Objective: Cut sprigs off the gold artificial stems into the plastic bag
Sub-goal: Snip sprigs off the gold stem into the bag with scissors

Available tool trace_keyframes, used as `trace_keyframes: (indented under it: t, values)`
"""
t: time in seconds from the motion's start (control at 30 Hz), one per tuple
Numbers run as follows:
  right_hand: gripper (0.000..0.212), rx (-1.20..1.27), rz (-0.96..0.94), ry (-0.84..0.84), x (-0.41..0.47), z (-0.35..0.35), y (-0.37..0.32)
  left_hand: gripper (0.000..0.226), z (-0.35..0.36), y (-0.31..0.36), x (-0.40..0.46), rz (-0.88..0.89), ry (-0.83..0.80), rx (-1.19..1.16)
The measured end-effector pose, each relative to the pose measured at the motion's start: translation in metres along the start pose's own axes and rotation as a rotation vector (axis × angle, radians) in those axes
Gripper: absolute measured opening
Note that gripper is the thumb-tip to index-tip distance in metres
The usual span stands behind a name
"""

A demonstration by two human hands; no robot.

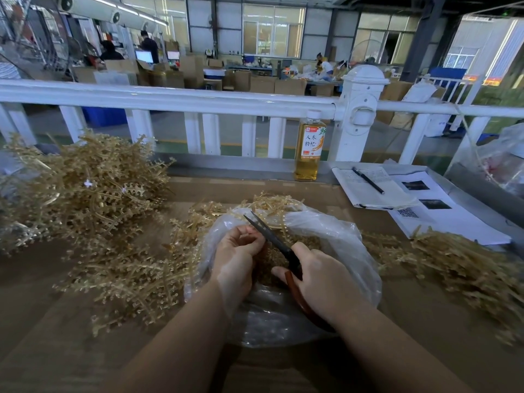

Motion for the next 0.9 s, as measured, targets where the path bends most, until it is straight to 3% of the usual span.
trace_keyframes:
  t: [0.13,0.33,0.9]
  values:
    - [0.036,0.035,0.012,-0.021,0.0007,-0.0011,0.0,0.025,0.0019,-0.0001,-0.0017,0.016,-0.031,0.073]
    - [0.037,0.016,0.008,-0.021,0.0019,-0.0013,0.0004,0.024,0.0048,0.0023,-0.007,-0.027,-0.085,-0.005]
    - [0.041,-0.018,0.002,-0.006,-0.0007,0.0031,-0.0029,0.022,-0.0004,-0.0004,-0.0008,-0.063,-0.035,-0.103]
Point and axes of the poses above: each hand's wrist, its own x-axis towards the middle knuckle, its own z-axis out of the palm, y = z × x, the point moved 4 cm from there along x, towards the middle knuckle
